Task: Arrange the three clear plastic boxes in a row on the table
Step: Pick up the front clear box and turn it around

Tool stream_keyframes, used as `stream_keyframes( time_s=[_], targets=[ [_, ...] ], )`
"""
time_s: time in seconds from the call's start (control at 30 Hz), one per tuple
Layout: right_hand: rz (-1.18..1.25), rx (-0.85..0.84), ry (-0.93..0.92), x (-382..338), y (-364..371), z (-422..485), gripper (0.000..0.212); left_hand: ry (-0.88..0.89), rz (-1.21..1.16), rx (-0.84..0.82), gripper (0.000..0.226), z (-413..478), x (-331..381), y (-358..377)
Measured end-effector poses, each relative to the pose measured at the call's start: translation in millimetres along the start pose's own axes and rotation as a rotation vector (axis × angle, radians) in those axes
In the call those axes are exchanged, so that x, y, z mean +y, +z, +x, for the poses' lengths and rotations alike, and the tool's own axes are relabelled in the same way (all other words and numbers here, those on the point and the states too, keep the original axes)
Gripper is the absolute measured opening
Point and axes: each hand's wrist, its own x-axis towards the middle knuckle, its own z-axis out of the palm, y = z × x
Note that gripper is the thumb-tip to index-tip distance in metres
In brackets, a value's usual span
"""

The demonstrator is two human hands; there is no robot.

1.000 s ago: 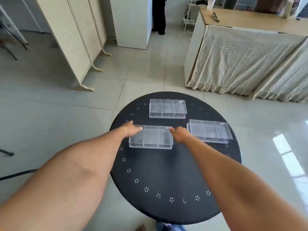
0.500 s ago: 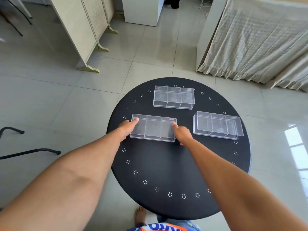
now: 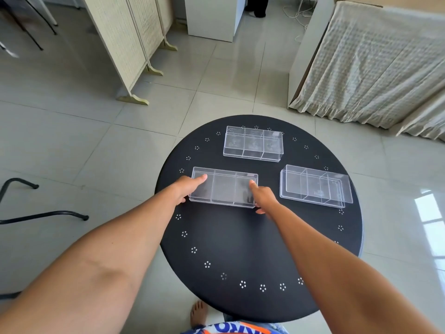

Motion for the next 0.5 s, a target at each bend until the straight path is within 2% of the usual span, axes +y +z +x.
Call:
stream_keyframes(
  time_s=[0.03,0.13,0.17,0.3,0.4,0.5],
  targets=[
    [0.033,0.004,-0.006,-0.7,-0.9,-1.3,0.060,0.018,-0.016,-0.004,0.090,-0.6,1.1,-0.7],
    [0.123,0.029,-0.020,-1.7,-4.3,-4.4,0.042,0.103,-0.086,-0.011,0.046,-3.1,4.5,-4.3],
    [0.159,0.036,-0.028,-1.7,-6.0,-5.2,0.038,0.118,-0.109,-0.011,0.041,-4.3,5.0,-6.4],
    [0.267,0.038,-0.068,-2.1,-11.6,-11.0,0.038,0.153,-0.206,-0.072,0.085,-9.1,4.6,-20.5],
    [0.361,0.030,-0.062,-4.9,-14.0,-14.6,0.056,0.227,-0.171,-0.111,0.076,-12.6,6.2,-27.0],
    [0.500,0.000,-0.049,-7.0,-15.1,-15.3,0.064,0.341,-0.123,-0.058,0.063,-16.4,8.7,-28.9]
  ],
)
